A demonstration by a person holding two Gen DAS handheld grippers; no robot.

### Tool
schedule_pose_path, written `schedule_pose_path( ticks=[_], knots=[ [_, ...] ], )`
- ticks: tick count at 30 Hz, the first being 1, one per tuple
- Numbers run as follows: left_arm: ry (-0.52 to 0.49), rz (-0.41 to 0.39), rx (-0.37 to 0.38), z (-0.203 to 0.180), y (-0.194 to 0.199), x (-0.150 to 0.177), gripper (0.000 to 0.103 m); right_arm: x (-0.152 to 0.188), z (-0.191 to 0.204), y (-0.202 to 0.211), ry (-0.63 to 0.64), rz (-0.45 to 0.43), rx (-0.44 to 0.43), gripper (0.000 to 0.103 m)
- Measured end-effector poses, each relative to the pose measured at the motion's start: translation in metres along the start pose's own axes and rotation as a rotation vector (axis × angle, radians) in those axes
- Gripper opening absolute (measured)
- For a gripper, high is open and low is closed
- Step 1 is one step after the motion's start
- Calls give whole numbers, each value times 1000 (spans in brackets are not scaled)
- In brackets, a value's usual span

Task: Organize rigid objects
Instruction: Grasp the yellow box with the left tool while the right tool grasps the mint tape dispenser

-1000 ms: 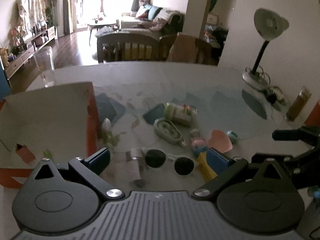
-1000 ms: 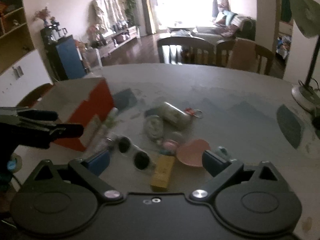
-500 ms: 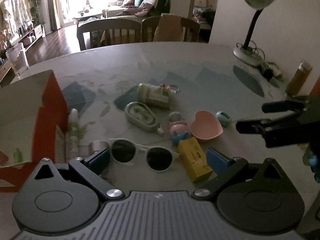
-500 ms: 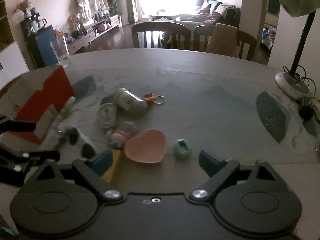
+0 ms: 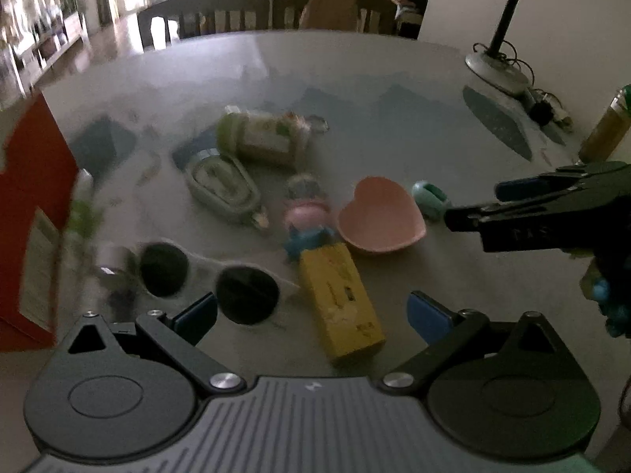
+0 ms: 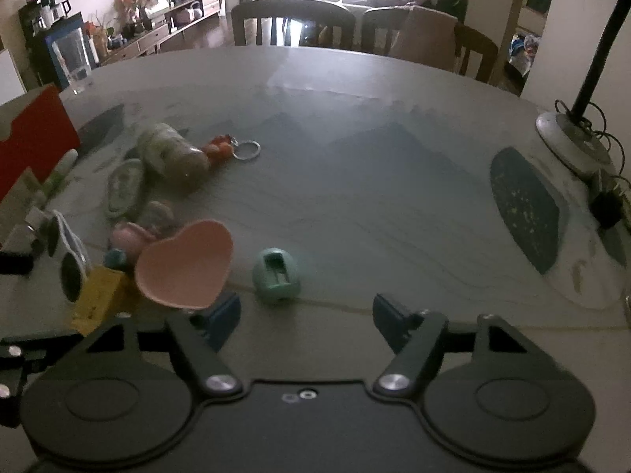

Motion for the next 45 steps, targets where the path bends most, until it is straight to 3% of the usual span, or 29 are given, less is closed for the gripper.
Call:
schedule_pose_path(
  ticks=[7,10,18,22,25,29,45],
  knots=[
    [-21,31,4,-14,-11,7,99,-1,-5,-15,22,27,-10,62],
    [-40,43,10,-20,-15,8,84,-4,-3,-20,38,32,-18,60],
    [-57,55,-8,-24,-22,9,65,-13,7,-30,82,30,-37,50],
    [-71,51,-33,-23,-23,7,57,-17,11,-32,94,23,-47,37],
    [-80,46,-52,-22,-22,6,45,-17,14,-31,96,21,-50,30],
    [-78,48,-60,-21,-21,6,31,-13,15,-29,96,18,-42,30],
    [-22,-25,-18,-4,16,-5,30,3,38,25,28,-8,-47,29]
  ],
)
Point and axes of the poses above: each gripper's, at about its wrist camera, not at the fingertips, and y roughly against the way its jaws point, z to its left, x to its underside, the point moved 8 cm from there along -y, roughly the way its jaws point, and after that the axes turned 12 degrees about -x, right-handed, at the moved point
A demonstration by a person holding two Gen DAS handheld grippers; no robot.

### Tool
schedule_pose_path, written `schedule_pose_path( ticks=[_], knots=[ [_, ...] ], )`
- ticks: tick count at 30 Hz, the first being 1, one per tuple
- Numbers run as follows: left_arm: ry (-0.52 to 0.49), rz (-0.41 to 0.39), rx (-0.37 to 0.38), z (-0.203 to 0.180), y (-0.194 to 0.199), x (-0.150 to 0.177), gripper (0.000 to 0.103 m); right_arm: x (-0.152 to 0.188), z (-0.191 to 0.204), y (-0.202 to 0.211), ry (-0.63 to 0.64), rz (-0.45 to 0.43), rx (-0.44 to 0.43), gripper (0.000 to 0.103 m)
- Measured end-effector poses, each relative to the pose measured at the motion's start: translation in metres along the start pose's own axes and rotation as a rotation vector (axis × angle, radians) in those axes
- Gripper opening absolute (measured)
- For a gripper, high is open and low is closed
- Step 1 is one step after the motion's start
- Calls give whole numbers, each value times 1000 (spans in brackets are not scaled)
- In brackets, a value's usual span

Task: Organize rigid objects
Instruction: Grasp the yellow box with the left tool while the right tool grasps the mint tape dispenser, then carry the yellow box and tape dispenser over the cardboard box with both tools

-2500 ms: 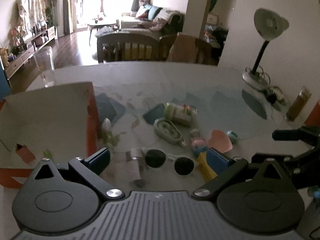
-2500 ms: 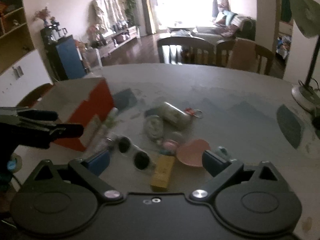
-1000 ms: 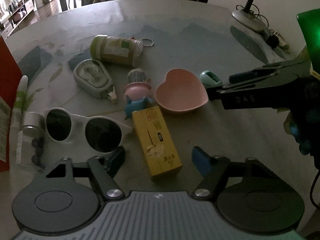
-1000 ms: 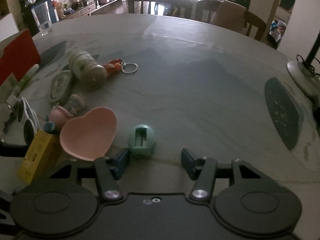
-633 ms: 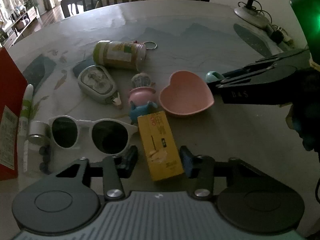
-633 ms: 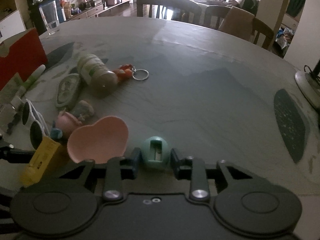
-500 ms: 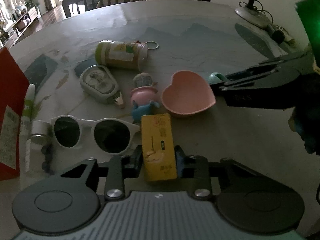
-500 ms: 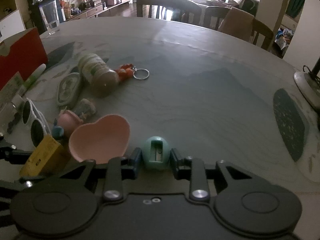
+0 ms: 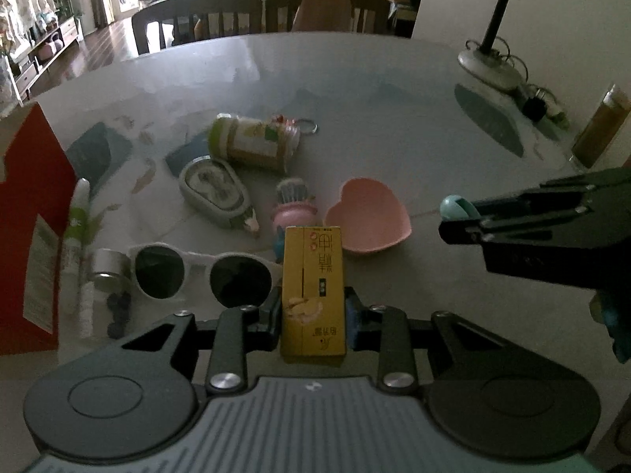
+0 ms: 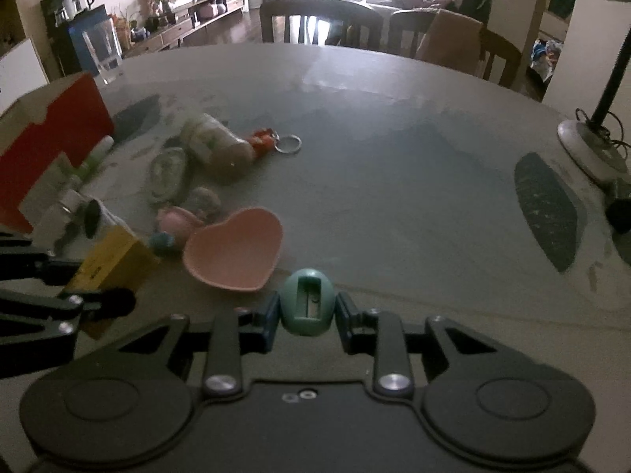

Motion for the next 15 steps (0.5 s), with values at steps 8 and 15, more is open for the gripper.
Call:
schedule_pose_path(
  ticks=[8,15],
  knots=[
    [53,-31,11,23,26,-7,30,-15,41,34,27,-48,-22,29],
    [97,-63,-5,56,52,-11,30,-34,88,53,69,-79,-63,29]
  ],
)
Point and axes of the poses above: each gripper's, at about its wrist camera, not at the fingertips, and y roughly against the way its jaws point, z to its left, x to its underside, the point moved 8 cm from there along -y, roughly the way its jaws point, and after that the axes turned 12 degrees about -x, right-handed, at the moved point
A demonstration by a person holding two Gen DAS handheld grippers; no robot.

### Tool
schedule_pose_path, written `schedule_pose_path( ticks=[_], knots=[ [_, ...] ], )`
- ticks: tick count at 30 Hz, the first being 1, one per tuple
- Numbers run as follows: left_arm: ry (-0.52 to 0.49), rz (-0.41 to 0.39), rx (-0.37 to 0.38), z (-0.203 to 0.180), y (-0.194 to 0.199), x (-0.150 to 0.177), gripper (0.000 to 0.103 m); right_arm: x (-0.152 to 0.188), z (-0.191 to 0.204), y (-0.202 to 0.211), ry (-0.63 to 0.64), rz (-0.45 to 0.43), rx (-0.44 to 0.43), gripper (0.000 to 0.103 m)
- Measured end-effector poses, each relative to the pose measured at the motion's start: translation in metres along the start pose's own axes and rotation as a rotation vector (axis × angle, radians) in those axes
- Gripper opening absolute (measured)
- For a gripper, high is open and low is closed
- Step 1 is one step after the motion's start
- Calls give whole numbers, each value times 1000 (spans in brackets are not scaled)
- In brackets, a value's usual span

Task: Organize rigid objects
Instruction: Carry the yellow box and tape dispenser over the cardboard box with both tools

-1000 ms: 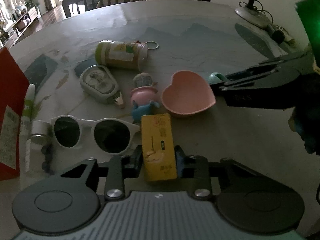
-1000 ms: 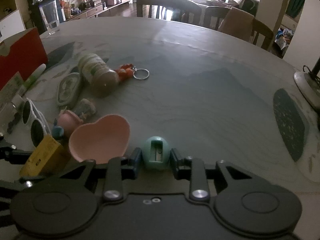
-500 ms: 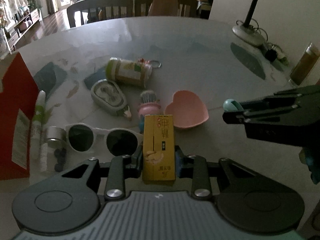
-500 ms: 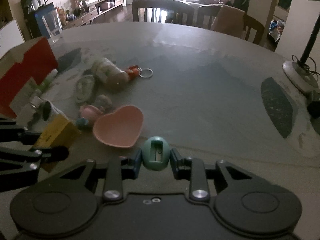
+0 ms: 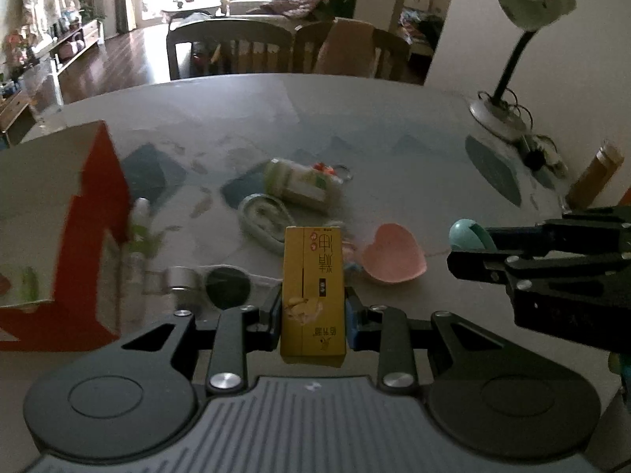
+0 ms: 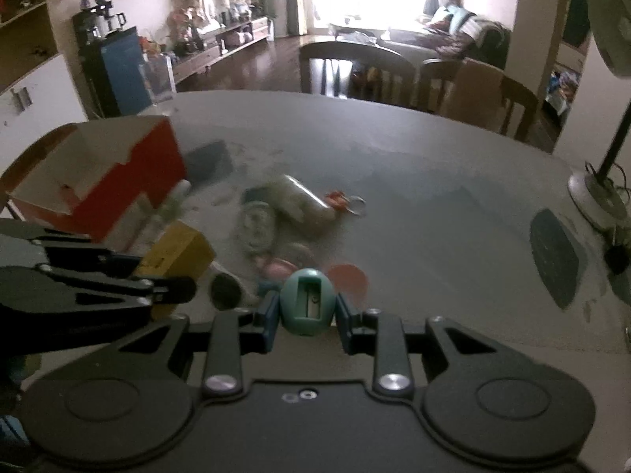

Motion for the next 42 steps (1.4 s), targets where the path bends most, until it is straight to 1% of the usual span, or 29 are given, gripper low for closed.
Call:
schedule_pose_path(
  ticks=[8,16,23,31,42],
  knots=[
    [41,-52,-47,56,24,-7,30,-25,54,2,59,-27,-37,29],
    [64,-90,-98,113,43,-11,30,-50,107,-11,113,-50,-71,29],
    [85,-107,-134,161,54,-12,30,-71,151,-25,150,-68,-99,29],
    [99,-118,-174,214,60,-14,30,-91,190,-55,161,-64,-129,29],
    [104,-86,-219,285,45,-11,30,-113,232,-112,179,-45,-136,29]
  ],
)
Point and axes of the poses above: each gripper's, at about its wrist camera, not at the fingertips, and y roughly against the way its jaws point, z to its left, x to its underside, the point moved 8 cm from there along -y, roughly the way its jaws point, and after that the axes turned 12 degrees about -x, right-handed, at the moved point
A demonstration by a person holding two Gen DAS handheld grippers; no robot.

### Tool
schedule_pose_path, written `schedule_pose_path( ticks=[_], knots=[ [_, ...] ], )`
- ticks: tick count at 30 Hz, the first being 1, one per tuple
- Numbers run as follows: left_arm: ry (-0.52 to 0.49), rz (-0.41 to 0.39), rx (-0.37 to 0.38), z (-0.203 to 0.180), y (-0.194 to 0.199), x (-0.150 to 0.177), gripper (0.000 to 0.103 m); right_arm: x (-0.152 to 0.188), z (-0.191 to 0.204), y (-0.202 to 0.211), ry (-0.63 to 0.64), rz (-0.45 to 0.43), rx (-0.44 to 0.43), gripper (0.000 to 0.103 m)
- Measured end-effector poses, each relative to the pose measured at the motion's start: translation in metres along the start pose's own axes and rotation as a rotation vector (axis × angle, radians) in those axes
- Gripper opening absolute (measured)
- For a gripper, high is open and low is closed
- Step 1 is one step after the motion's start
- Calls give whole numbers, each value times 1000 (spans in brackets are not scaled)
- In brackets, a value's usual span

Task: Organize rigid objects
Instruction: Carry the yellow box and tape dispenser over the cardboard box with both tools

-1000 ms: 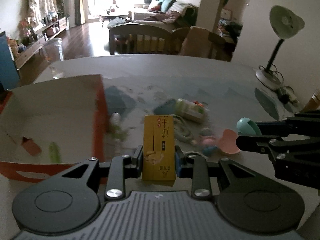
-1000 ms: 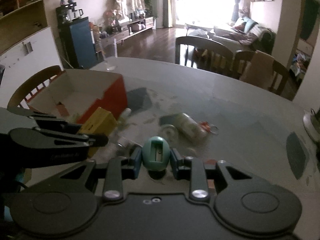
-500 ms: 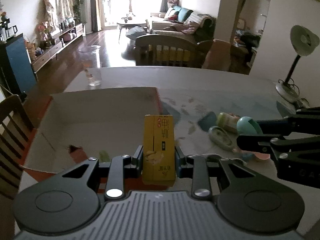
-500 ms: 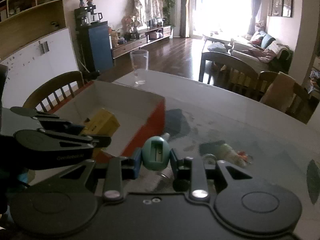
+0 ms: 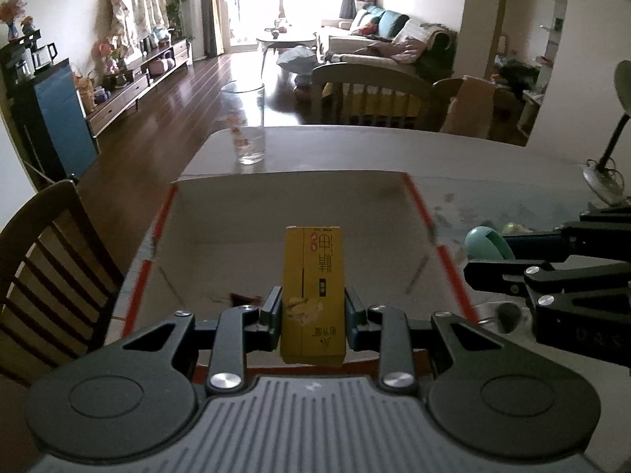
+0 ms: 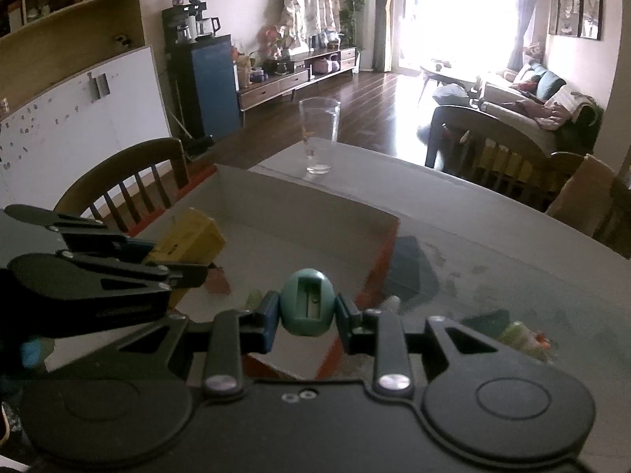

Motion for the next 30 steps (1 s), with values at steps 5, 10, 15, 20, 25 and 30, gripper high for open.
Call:
schedule_pose_path(
  ticks=[5,10,15,20,25,30],
  knots=[
    [-9,21,-19,25,-20,-3,30,-10,7,-29,0,13,-6,29],
    [-43,47,-24,35,-46,-7,30,-14,9,-59,4,40,-6,29],
    [-69,74,-21,39,-74,-12,30,-14,2,-89,-11,91,8,29],
    [-112,115,2,34,-102,-20,30,-8,-12,-118,-29,154,34,29],
    [-155,188,20,29,-134,-27,30,-1,-17,-143,-38,226,50,29],
    [-201,248,38,19,-156,-29,30,4,-16,-159,-49,280,50,29]
  ],
)
Point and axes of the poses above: each gripper's, at about its wrist camera, not at the fingertips, and y roughly against the way its jaws point, z to its left, x to its underside, the point moved 8 cm from there along -y, roughly the way its jaws point, and after that the axes turned 12 degrees about -x, right-handed, at the moved point
